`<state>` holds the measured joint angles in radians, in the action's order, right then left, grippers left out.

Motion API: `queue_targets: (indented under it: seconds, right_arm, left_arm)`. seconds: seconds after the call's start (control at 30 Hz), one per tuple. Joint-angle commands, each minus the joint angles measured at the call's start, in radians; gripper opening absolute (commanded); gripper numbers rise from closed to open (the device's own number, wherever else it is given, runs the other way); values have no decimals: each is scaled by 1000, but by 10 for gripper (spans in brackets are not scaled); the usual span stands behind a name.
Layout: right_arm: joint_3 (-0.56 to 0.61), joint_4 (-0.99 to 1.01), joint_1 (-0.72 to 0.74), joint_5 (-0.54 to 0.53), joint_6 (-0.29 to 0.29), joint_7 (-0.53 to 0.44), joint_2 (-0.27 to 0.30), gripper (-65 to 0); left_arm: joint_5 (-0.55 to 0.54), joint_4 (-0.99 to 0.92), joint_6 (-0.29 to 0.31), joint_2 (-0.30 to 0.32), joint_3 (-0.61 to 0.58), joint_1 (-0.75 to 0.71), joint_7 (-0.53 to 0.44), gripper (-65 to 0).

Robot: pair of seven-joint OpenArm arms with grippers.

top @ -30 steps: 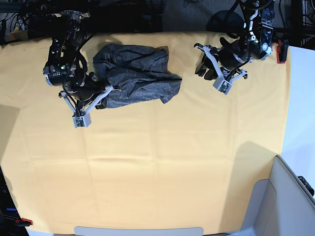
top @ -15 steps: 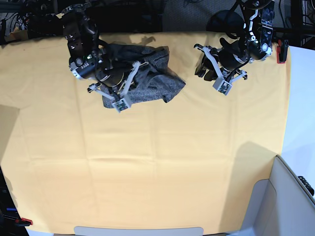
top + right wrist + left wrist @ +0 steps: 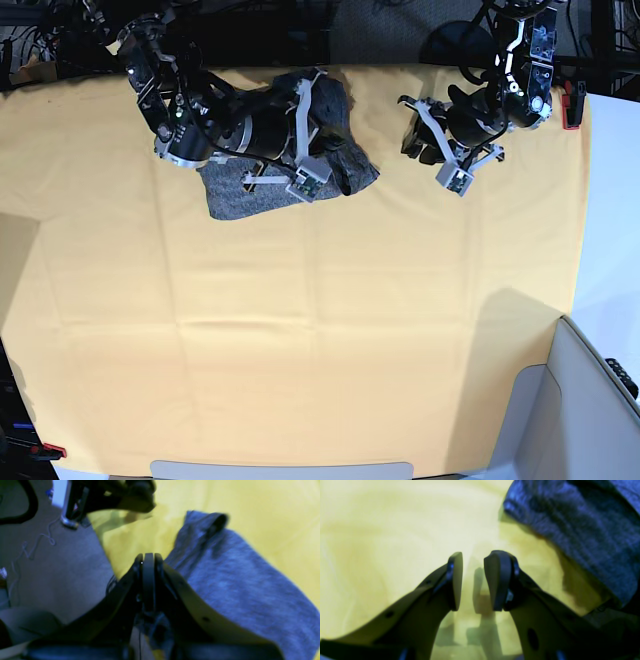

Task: Fold the T-shirt properly
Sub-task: 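Press and adjust the folded shirt with the right gripper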

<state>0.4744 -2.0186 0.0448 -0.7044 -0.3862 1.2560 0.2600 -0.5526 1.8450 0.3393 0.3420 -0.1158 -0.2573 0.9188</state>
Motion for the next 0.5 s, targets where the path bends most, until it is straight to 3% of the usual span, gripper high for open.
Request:
queue_targets:
  seconds: [0.0,0.1,0.2,0.3,0.47]
  right_arm:
    - [-53,-15,16,13,2,-20,3,-641]
    - [-159,-1,13,22,37,-69,8,-639]
    - [-299,32,0,19,157,-118,17,-618]
    - [-417,88,-18,-2,224,-164,29,-507]
    - [-575,174,-62,-44,226,-166,26,-303]
  left_arm:
    - [-13,17,2,7,1,8,-16,-462]
    - [-14,20,2,7,5,5,-16,-462]
    - [-14,22,2,7,6,-1,-16,-461]
    - [-14,23,2,9,3,-9,-14,-460]
    - [-19,37,11,7,-2,-23,84,-388]
